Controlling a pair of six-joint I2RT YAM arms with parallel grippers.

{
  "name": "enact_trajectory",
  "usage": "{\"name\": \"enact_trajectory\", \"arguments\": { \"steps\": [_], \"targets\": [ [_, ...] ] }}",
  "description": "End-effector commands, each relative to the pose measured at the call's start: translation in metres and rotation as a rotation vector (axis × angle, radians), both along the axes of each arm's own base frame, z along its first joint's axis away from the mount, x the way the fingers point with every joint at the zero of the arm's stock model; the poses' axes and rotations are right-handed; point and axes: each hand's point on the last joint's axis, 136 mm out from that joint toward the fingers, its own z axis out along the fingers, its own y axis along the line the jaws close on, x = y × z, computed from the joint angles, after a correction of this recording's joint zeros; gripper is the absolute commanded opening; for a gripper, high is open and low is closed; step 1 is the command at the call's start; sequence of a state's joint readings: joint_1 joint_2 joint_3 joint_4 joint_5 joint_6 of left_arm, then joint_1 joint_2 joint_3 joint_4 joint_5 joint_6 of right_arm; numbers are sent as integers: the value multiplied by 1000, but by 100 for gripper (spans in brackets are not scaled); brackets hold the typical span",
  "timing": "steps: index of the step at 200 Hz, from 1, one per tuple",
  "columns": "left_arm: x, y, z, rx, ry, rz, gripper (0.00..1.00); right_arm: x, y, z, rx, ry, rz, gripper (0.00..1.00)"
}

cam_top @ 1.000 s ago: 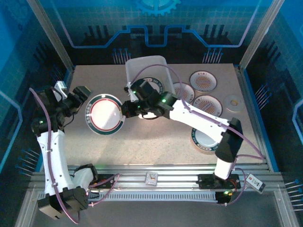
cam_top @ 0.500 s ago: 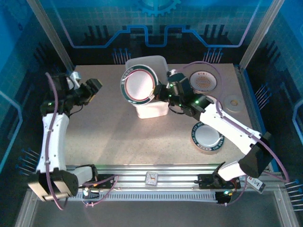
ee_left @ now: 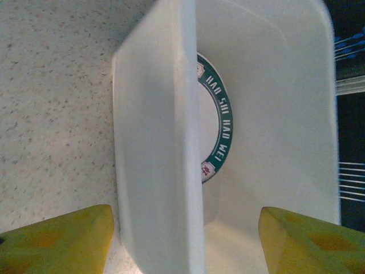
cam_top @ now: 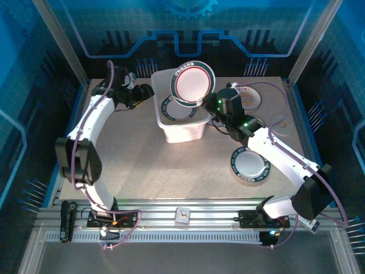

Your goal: Place the plates into the plastic bin on the countertop

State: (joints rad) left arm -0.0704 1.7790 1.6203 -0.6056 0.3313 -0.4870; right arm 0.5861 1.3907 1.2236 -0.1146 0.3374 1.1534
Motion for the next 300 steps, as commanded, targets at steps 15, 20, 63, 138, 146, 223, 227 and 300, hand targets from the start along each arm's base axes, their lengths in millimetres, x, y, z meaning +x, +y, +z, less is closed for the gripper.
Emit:
{"name": "enact_trajectory", "arguments": {
  "steps": [15,20,63,138,146,223,227,300],
  "targets": [
    [19,-12,-20,83,44,-35,67,26,-6,0,161,11,-92,0],
    [20,-13,-24,84,53,-31,66,28,-4,-1,167,14,-86,0],
    [24,-22,-42,84,92,-54,59,40,12,-12,215,63,-55,0],
    [1,-35,-50,81,135,-102,34,34,17,-18,275,145,-106,0],
    [-2,-37,-48,75,132,-104,32,31,15,-17,275,146,-115,0],
    [-47,-56,-39,42,131,-95,21,-4,20,-33,266,257,-158,0],
    [-50,-57,-39,49,131,-94,21,-6,20,-32,264,257,-160,0],
    [-97,-70,-50,73,179,-39,19,-40,18,-35,219,290,-191,0]
  ]
}}
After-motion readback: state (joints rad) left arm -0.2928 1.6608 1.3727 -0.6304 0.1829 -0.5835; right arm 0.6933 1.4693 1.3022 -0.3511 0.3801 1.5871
